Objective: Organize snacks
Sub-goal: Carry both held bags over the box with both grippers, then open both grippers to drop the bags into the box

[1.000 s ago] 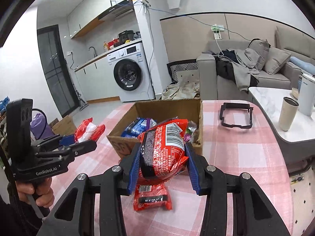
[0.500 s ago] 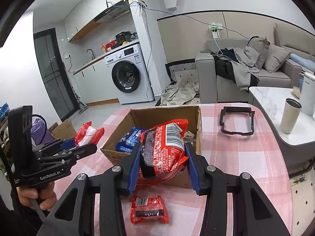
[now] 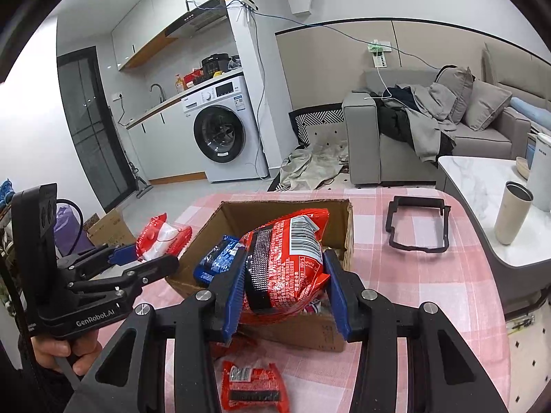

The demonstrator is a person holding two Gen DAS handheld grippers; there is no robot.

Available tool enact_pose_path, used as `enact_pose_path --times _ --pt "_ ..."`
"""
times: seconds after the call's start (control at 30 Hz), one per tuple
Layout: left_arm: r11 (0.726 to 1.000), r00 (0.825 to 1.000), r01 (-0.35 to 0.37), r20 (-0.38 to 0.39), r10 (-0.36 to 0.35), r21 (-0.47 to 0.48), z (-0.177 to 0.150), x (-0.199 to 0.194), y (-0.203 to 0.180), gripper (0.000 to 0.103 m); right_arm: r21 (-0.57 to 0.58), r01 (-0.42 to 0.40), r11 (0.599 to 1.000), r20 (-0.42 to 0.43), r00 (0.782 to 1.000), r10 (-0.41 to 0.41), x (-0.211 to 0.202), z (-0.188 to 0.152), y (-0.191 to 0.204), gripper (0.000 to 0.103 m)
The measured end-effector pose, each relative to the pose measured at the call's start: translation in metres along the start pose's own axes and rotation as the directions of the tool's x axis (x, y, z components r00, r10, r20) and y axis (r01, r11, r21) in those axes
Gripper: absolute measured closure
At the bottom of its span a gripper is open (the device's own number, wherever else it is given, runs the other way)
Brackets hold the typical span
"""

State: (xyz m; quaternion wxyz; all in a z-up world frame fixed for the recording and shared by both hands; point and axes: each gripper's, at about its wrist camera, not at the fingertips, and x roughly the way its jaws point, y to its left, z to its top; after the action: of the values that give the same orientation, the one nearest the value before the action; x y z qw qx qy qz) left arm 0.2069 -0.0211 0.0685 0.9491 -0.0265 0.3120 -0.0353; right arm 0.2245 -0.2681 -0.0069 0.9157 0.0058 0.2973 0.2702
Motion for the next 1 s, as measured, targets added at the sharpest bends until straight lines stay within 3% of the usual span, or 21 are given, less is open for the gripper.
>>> enact_pose_path --times 0.57,1.0 --pt "1.0 1.0 -0.004 -0.023 0.004 -0.001 0.015 0.061 -0.008 0.057 0.032 0.03 0.999 -0.003 1.0 -0.03 0.04 0.013 -0.006 0.059" --pt "1.0 0.999 -0.01 -0.031 0.01 0.008 0.019 0.087 -0.013 0.057 0.063 0.039 0.997 0.018 0.999 -0.04 0.063 0.02 -0.009 0.059"
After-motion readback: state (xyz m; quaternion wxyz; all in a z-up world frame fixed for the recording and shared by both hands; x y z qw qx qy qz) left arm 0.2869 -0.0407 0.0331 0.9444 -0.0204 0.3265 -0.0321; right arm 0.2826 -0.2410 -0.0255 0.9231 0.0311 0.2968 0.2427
